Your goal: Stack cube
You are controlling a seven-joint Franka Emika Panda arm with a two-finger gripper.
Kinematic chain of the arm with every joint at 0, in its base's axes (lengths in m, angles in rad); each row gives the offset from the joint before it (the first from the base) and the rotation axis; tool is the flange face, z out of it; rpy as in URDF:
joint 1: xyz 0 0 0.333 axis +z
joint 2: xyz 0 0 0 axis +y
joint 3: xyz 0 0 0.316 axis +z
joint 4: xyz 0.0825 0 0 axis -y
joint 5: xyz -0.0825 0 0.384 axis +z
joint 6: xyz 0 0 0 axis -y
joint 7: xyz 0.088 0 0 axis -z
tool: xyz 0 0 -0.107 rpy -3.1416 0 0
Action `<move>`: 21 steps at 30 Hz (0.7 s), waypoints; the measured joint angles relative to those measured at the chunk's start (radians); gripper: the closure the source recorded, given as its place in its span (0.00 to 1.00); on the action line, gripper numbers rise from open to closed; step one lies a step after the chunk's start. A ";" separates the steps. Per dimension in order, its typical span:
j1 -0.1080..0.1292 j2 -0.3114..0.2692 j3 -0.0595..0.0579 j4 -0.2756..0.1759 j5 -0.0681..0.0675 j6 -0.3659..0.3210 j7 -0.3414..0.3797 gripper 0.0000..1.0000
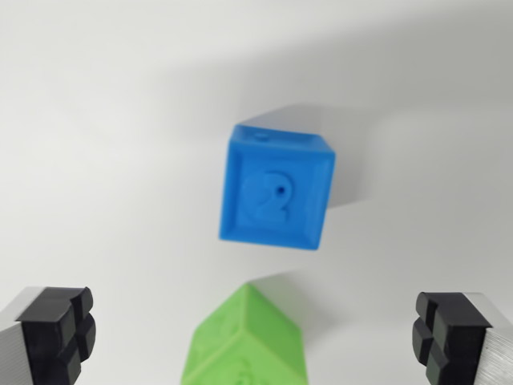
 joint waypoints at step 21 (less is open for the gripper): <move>-0.018 0.189 0.010 0.006 0.022 0.181 -0.019 0.00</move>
